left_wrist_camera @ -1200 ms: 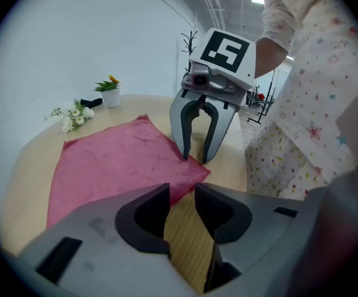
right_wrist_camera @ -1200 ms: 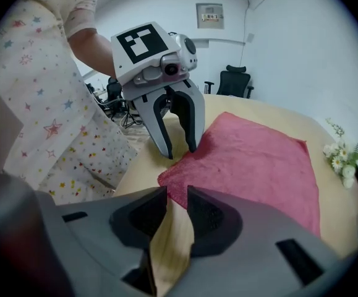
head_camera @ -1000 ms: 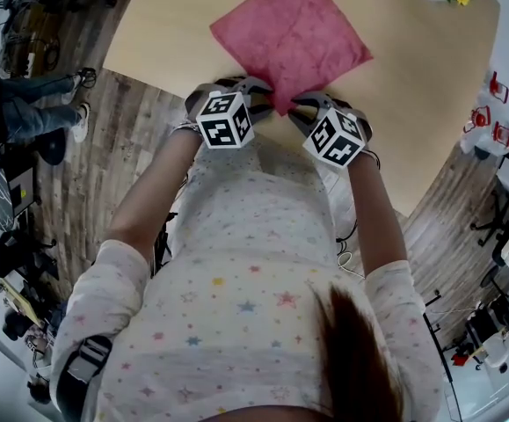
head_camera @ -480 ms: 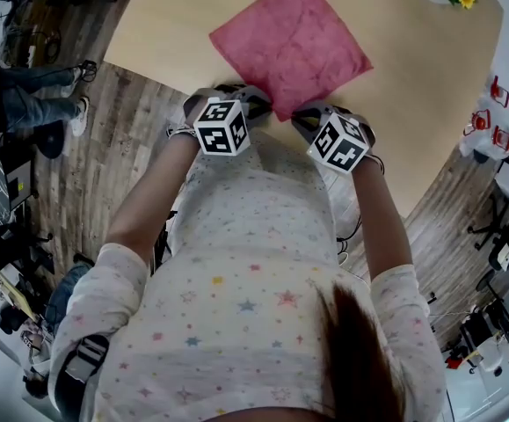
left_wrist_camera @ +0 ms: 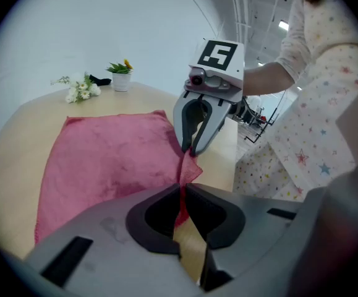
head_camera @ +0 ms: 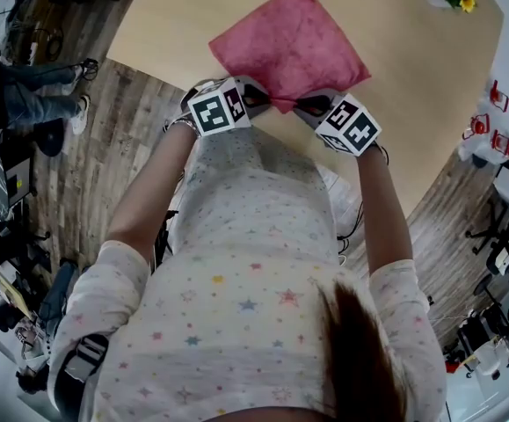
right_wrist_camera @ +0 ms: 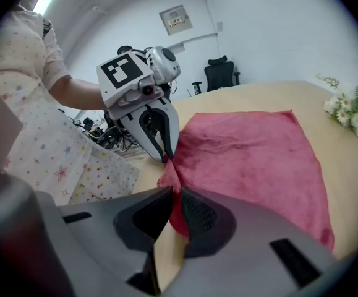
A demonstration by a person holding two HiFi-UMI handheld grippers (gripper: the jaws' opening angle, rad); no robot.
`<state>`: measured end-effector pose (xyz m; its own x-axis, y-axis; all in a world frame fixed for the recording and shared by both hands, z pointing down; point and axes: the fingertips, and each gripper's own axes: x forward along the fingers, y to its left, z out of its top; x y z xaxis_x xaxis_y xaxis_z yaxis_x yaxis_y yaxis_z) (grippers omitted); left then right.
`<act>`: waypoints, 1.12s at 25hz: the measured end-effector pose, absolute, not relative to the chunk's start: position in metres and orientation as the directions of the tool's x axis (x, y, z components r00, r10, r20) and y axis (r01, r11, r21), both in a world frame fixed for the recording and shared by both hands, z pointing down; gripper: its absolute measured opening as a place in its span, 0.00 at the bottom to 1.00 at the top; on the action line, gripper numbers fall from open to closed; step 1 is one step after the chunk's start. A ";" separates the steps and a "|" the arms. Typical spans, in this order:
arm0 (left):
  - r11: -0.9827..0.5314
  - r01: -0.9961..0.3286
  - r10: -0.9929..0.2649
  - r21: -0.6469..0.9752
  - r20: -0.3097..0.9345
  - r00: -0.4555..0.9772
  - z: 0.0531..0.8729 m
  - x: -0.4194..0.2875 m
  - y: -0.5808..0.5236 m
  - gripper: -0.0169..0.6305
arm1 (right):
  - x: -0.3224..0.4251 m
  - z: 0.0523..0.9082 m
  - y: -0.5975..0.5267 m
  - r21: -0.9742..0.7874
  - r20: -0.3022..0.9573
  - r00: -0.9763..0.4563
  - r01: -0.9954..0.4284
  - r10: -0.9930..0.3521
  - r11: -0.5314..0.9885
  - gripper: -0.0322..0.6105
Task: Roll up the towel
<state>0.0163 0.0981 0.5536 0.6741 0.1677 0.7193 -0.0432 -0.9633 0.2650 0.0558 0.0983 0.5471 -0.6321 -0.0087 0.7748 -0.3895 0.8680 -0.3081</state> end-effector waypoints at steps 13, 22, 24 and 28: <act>-0.931 -0.272 -0.047 0.243 0.660 0.750 0.540 0.011 0.058 0.08 | 0.067 0.536 0.075 -0.183 0.756 -0.626 -0.478 -0.188 0.859 0.19; -0.992 -0.075 0.020 0.106 0.694 0.720 0.547 0.027 0.102 0.17 | 0.060 0.544 0.100 -0.103 0.789 -0.596 -0.366 -0.148 0.925 0.23; -0.994 -0.073 0.006 0.085 0.690 0.724 0.542 0.029 0.102 0.17 | 0.062 0.536 0.098 -0.090 0.778 -0.605 -0.375 -0.170 0.922 0.23; -0.997 -0.031 0.026 0.065 0.734 0.679 0.554 0.026 0.107 0.18 | 0.058 0.537 0.105 -0.103 0.769 -0.623 -0.342 -0.143 0.934 0.23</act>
